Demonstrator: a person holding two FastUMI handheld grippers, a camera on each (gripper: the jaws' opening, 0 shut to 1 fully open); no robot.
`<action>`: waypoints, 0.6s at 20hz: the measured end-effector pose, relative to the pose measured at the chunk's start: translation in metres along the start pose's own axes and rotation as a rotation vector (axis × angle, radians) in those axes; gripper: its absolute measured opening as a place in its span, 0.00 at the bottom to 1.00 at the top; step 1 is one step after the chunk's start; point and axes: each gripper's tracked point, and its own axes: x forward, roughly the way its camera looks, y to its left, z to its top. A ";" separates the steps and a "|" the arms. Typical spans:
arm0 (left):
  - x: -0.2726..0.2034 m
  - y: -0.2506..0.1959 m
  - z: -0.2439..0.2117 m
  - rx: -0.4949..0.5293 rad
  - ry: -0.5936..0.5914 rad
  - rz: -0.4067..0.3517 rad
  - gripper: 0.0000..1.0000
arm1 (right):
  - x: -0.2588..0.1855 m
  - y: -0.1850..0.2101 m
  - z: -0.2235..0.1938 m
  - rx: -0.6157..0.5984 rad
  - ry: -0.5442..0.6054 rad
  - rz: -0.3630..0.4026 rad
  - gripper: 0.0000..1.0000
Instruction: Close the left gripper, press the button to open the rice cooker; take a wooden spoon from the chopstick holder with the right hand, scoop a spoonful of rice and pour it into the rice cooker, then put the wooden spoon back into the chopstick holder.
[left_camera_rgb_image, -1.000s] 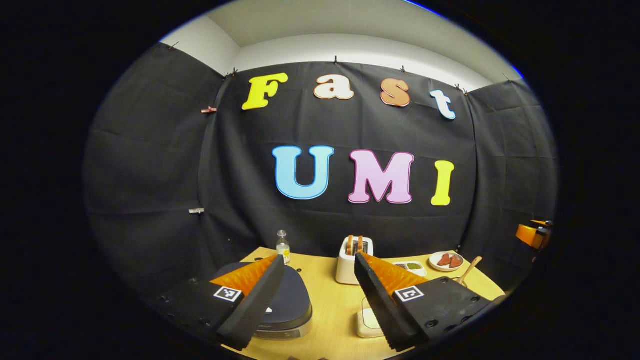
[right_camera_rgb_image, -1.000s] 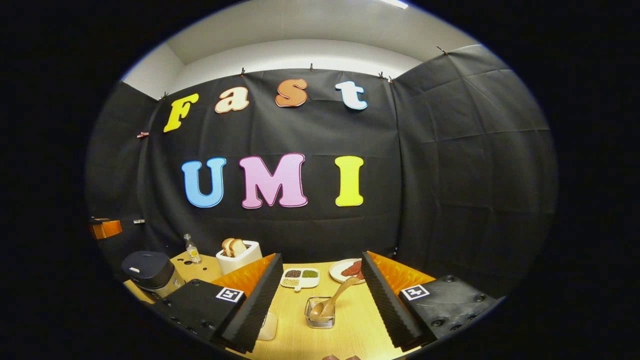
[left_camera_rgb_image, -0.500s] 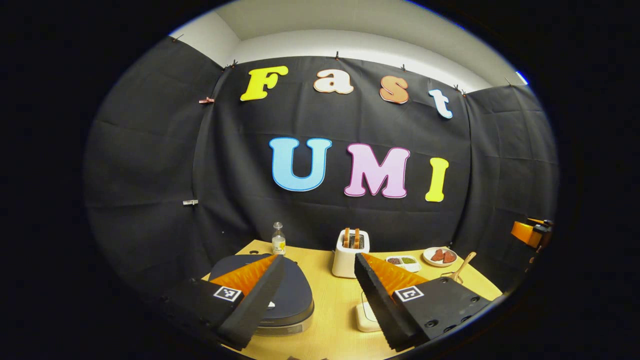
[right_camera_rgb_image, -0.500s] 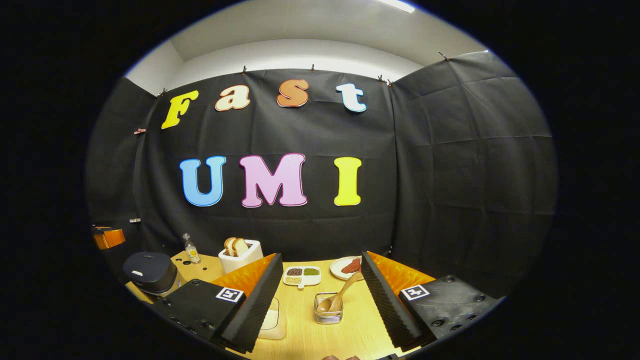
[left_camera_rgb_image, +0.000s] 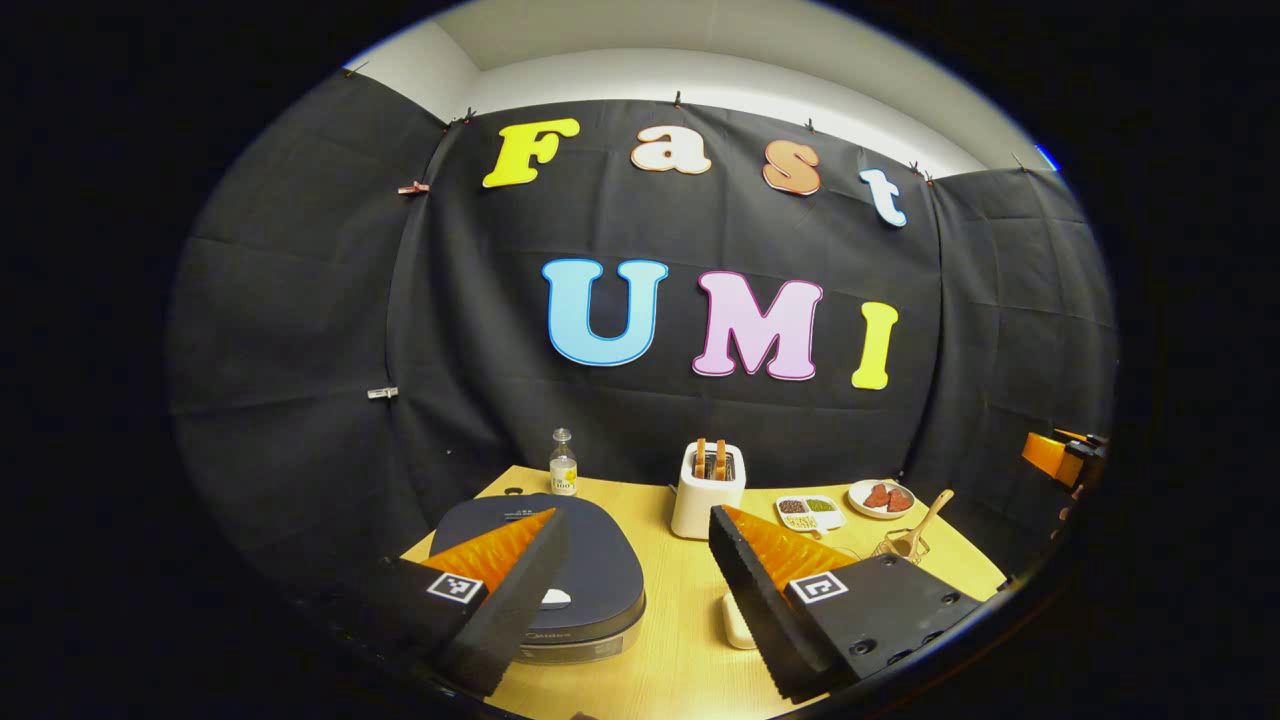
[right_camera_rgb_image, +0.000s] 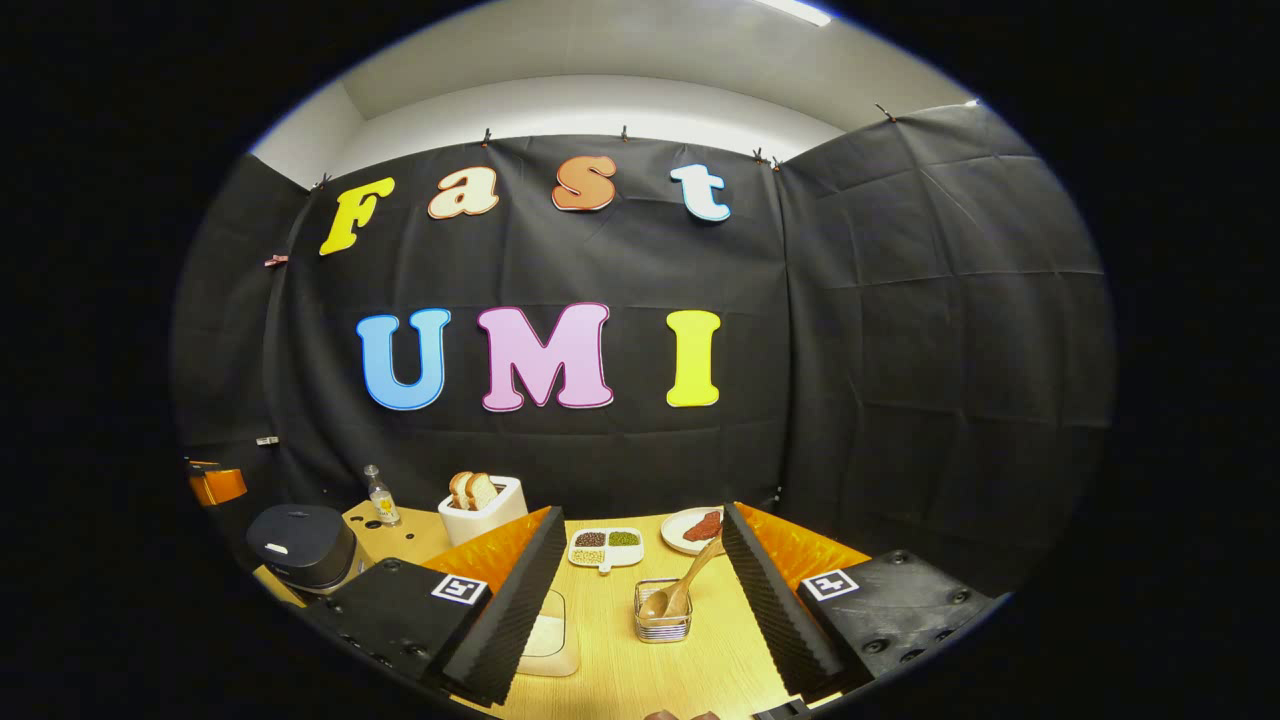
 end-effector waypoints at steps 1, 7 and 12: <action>0.000 0.003 -0.001 0.005 0.003 0.006 0.95 | 0.001 0.000 -0.001 0.000 0.002 -0.002 0.98; 0.007 0.026 -0.008 -0.015 0.068 0.029 0.85 | 0.002 0.004 -0.008 -0.011 0.011 0.011 0.98; 0.019 0.040 -0.021 -0.060 0.140 0.017 0.54 | 0.004 -0.002 -0.018 -0.015 0.024 0.006 0.98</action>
